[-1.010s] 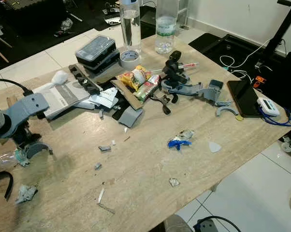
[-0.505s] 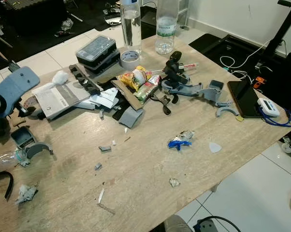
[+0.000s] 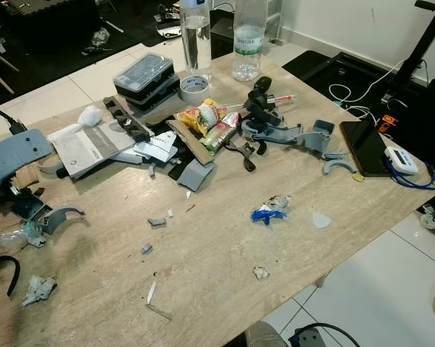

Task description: Picking trash to rubbish bin

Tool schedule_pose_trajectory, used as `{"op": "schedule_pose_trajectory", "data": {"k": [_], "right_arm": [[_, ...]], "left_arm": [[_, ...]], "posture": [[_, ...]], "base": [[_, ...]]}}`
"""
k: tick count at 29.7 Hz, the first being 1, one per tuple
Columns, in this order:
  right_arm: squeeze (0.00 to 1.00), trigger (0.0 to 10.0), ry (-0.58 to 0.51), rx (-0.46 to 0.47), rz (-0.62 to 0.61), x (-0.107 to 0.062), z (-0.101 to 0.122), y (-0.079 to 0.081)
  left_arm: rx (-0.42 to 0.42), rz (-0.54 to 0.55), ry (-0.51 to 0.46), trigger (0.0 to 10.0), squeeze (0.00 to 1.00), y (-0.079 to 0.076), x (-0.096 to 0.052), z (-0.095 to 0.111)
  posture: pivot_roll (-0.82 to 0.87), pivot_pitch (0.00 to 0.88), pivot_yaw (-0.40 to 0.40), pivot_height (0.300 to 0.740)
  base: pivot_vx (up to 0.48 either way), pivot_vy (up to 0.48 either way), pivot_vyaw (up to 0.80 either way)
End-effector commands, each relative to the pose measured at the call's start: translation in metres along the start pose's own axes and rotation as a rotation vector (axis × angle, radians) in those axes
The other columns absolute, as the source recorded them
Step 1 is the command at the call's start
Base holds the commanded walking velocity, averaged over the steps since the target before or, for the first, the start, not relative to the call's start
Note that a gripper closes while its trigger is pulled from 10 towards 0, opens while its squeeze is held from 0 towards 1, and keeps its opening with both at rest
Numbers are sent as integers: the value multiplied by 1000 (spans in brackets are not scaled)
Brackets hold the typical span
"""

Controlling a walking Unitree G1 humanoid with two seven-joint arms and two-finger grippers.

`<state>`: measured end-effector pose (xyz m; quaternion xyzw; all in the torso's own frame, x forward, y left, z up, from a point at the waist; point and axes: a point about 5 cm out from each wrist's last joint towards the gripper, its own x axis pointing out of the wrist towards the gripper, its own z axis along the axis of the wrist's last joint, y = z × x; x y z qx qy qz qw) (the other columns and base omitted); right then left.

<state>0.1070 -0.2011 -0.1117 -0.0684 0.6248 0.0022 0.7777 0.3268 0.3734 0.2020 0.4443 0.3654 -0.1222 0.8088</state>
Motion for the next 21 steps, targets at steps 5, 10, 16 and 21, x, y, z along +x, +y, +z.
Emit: {"op": "schedule_pose_trajectory", "data": {"k": [5,10,16,21], "right_arm": [[0,10000,15,-11,35,1,-4,9],[0,10000,17,-13,35,1,-4,10],[0,10000,19,-12,35,1,-5,10],[0,10000,19,-11,35,1,-5,10]], "left_arm": [[10,-35,65,10000,0,4,-10,-19],[18,-70,108,10000,0,-3,-8,-29],[27,-75,116,10000,0,-11,-2,-31],[33,-44,122,10000,0,-18,8,-26]], "posture": [[-55,129,98,740],[-50,132,97,740],[-53,135,97,740],[-53,135,97,740]], "base": [[0,0,0],[0,0,0],[0,0,0],[0,0,0]]}}
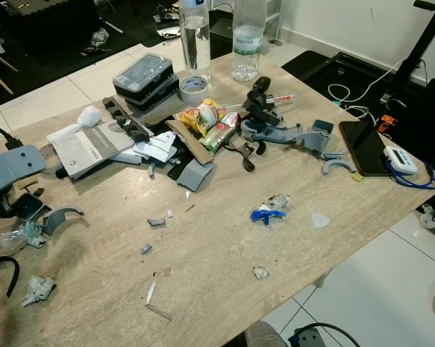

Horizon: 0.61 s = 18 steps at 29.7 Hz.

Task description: Picking trash to rubbish bin

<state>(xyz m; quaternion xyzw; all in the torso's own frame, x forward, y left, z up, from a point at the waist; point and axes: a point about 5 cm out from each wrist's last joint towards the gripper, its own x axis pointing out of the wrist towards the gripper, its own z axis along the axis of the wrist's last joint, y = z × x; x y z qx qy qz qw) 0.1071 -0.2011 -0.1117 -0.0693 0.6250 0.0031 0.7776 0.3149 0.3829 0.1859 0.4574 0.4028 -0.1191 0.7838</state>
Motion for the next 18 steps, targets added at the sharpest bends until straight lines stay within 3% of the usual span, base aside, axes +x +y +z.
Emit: {"op": "schedule_pose_trajectory", "data": {"k": [1,3,4,5,7,8,18], "right_arm": [[0,10000,19,-8,34,1,-5,9],[0,10000,18,-9,33,1,-5,9],[0,10000,18,-10,32,1,-5,9],[0,10000,17,-11,31,1,-5,9],[0,10000,17,-11,30,1,-5,9],[0,10000,16,-12,29,1,-5,9],[0,10000,15,-22,26,1,-4,8]], "left_arm": [[-4,-18,28,10000,0,-9,7,-3],[-5,-25,21,10000,0,-13,11,1],[-3,-30,21,7765,0,-15,12,2],[2,-50,25,2549,0,-19,15,3],[6,-64,29,2549,0,-22,17,3],[7,-78,32,0,0,-25,18,3],[13,-154,49,0,0,-36,23,1]], "posture": [[-60,132,97,740],[-60,132,97,740],[-60,132,97,740],[-65,125,95,740],[-65,125,95,740],[-65,125,95,740],[-66,117,92,740]], "base": [[0,0,0],[0,0,0],[0,0,0],[0,0,0],[0,0,0],[0,0,0],[0,0,0]]}}
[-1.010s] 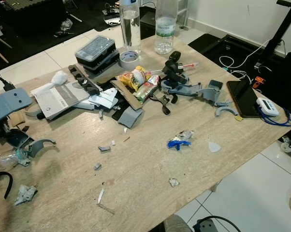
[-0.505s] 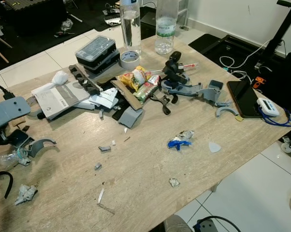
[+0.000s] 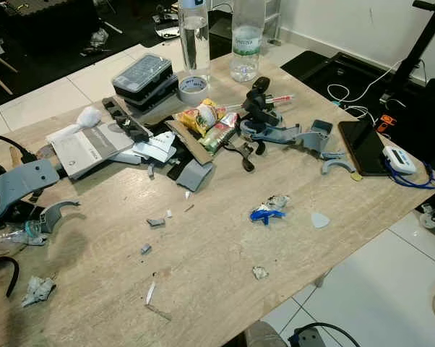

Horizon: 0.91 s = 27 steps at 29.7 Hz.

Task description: Picking trash to rubbish bin

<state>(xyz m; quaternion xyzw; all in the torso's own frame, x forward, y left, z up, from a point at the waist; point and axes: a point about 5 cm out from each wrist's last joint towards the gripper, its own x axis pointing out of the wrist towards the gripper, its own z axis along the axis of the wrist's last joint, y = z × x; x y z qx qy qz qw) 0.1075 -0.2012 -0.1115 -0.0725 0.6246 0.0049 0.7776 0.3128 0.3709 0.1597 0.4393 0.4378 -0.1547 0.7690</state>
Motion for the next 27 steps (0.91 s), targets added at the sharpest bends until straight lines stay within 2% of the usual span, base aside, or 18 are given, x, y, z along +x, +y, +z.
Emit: {"op": "schedule_pose_trajectory", "data": {"k": [1,11,14,15,16,17,18,21,24,25,27], "right_arm": [[0,10000,16,-17,28,1,-5,8],[0,10000,15,-21,27,1,-5,9],[0,10000,16,-19,27,1,-5,9],[0,10000,16,-19,27,1,-5,9],[0,10000,16,-19,27,1,-5,9],[0,10000,18,-17,27,1,-5,9],[0,10000,18,-17,27,1,-5,9],[0,10000,18,-15,27,1,-5,9],[0,10000,18,-14,26,1,-5,9],[0,10000,18,-14,25,1,-5,8],[0,10000,17,-14,25,1,-4,8]], "left_arm": [[7,-48,18,0,0,-12,8,-1],[-1,-70,-37,0,0,-13,9,9],[-23,-95,-115,0,0,-16,10,20],[-23,-95,-115,0,0,-16,10,20],[-35,-110,-159,0,0,-17,10,27],[-60,-139,-249,0,0,-19,10,39],[-60,-139,-249,0,0,-19,10,39],[-94,-182,-378,0,0,-22,8,56],[-130,-234,-567,0,0,-26,3,81],[-165,-259,-678,0,0,-27,-1,94],[-215,-292,-803,0,0,-27,-9,108]], "posture": [[-62,112,91,740],[-61,113,94,740],[-61,120,97,740],[-61,120,97,740],[-61,120,97,740],[-61,120,97,740],[-61,120,97,740],[-61,120,97,740],[-62,125,97,740],[-61,128,95,740],[-61,128,95,740]], "base": [[0,0,0],[0,0,0],[0,0,0],[0,0,0],[0,0,0],[0,0,0],[0,0,0],[0,0,0],[0,0,0],[0,0,0],[0,0,0]]}}
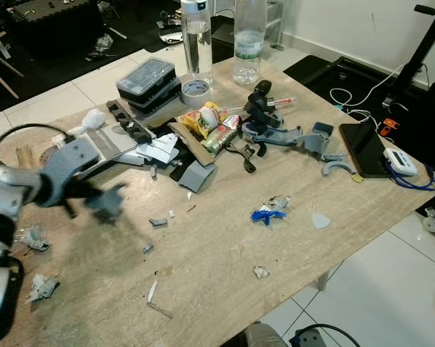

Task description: Picking trash to rubbish bin

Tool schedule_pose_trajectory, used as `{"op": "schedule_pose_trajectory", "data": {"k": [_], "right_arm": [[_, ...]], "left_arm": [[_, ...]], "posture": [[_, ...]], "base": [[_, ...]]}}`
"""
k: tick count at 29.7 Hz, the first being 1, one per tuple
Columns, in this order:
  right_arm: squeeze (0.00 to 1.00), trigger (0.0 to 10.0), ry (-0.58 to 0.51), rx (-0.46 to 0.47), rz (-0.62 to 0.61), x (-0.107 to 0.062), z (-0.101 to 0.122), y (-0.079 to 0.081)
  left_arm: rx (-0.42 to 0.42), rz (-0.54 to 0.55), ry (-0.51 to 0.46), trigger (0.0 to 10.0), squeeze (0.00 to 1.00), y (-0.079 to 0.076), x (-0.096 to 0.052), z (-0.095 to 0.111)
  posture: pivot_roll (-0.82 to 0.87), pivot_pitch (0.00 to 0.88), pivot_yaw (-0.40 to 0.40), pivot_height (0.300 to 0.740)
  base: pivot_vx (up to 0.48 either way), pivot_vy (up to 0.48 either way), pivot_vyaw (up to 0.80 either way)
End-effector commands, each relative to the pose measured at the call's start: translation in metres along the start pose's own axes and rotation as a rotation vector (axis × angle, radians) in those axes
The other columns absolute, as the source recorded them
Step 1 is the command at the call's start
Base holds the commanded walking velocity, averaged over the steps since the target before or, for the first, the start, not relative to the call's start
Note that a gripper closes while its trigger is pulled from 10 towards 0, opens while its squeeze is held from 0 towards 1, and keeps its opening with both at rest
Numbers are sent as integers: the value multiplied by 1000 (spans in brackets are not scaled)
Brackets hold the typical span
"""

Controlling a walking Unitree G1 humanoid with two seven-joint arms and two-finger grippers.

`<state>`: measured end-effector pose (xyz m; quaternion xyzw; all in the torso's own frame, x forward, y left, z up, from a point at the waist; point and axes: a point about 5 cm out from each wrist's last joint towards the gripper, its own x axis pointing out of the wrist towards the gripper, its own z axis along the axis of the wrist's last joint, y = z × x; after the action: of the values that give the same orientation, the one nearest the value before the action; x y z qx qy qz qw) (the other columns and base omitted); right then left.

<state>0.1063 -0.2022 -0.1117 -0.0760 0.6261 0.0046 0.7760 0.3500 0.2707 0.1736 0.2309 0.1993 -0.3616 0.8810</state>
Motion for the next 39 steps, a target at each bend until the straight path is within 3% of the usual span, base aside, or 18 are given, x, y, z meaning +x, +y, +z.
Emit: {"op": "schedule_pose_trajectory", "data": {"k": [1,2,3,4,5,6,7,8,9,12,16,21,30,39], "right_arm": [[0,10000,13,-9,29,1,-3,9],[0,10000,13,-8,29,1,-3,9],[0,10000,13,-8,29,1,-3,9],[0,10000,13,-8,29,0,-3,9],[0,10000,13,-9,29,0,-3,8],[0,10000,13,-9,29,0,-3,8],[0,10000,13,-10,28,0,-3,8],[0,10000,14,-12,29,0,-3,8],[0,10000,14,-12,29,0,-3,8],[0,10000,14,-13,29,0,-4,7],[0,10000,15,-14,28,0,-4,7],[0,10000,16,-21,27,0,-4,6],[0,10000,14,-28,29,0,-4,5],[0,10000,13,-38,29,0,-3,5]], "left_arm": [[-44,-18,-77,0,0,-2,0,5],[-56,-25,-169,0,0,-3,2,15],[-56,-25,-169,0,0,-3,2,15],[-72,-35,-275,0,0,-6,5,27],[-96,-63,-381,8431,0,-13,8,38],[-96,-63,-381,8431,0,-13,8,38],[-121,-90,-470,10000,0,-20,12,47],[-172,-123,-574,10000,0,-29,18,58],[-172,-123,-574,10000,0,-29,18,58],[-281,-151,-674,10000,0,-41,26,67],[-325,-167,-696,10000,0,-52,36,70],[-381,-228,-719,10000,0,-83,52,76],[-417,-291,-733,10000,0,-108,57,84],[-456,-298,-758,10000,0,-120,61,92]], "posture": [[-61,128,95,740],[-61,128,95,740],[-61,128,95,740],[-58,129,93,740],[-58,129,93,740],[-58,129,93,740],[-55,129,88,740],[-55,129,88,740],[-55,129,88,740],[-59,131,87,740],[-57,131,83,740],[-54,132,79,740],[-48,129,76,740],[-52,110,66,740]], "base": [[0,0,0],[0,0,0],[0,0,0],[0,0,0],[0,0,0],[0,0,0],[0,0,0],[0,0,0],[0,0,0],[0,0,0],[0,0,0],[-191,0,0],[-355,0,0],[-386,0,0]]}}
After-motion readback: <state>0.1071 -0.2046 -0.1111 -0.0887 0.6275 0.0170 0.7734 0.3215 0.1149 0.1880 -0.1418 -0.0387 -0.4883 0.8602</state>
